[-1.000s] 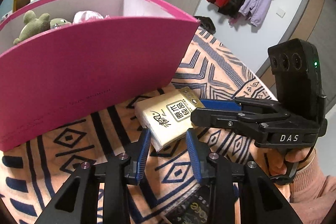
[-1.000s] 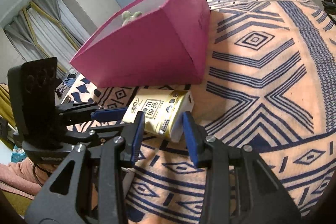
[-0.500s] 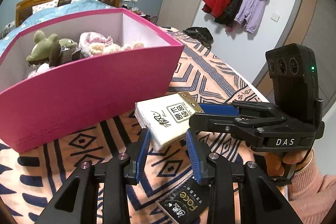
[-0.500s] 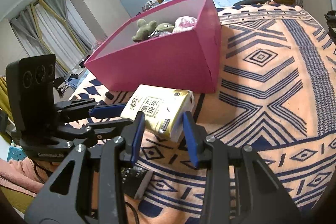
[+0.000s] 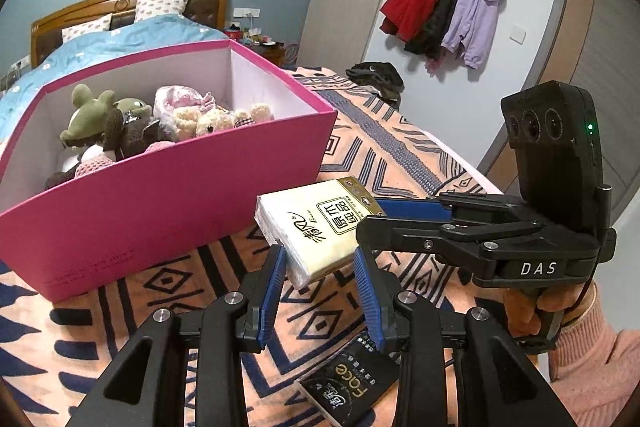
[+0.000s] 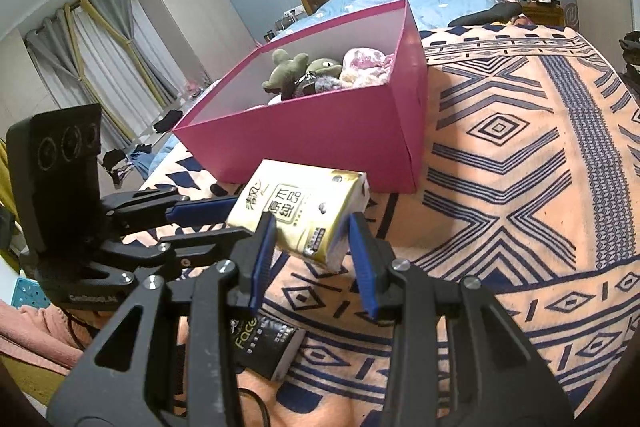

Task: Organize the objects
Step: 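Hold the cream-gold tissue pack raised beside the box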

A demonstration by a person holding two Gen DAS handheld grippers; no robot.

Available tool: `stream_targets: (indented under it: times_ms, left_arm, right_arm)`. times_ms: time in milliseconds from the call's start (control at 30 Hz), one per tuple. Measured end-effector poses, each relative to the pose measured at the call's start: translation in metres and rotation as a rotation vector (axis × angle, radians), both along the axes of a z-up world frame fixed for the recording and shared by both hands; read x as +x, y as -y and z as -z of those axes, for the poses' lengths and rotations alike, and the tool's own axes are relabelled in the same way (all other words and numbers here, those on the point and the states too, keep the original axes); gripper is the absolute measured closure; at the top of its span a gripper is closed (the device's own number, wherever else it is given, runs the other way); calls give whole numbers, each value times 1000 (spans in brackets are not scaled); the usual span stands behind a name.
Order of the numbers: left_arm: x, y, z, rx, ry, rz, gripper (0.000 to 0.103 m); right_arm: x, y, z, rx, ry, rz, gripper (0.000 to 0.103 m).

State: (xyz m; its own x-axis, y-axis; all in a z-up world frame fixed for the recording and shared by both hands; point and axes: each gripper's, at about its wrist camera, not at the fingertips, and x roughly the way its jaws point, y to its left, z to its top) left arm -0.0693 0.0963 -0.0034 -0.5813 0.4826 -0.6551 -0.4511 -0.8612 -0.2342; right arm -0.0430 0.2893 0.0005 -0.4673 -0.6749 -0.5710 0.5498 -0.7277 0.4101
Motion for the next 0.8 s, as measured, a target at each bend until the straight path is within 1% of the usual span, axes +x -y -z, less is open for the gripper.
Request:
stream_targets:
  times_ms: [800]
  left_arm:
    - [-1, 4, -11, 13, -33, -12, 68]
  right_arm:
    - [3, 0, -14, -10, -40, -11, 63]
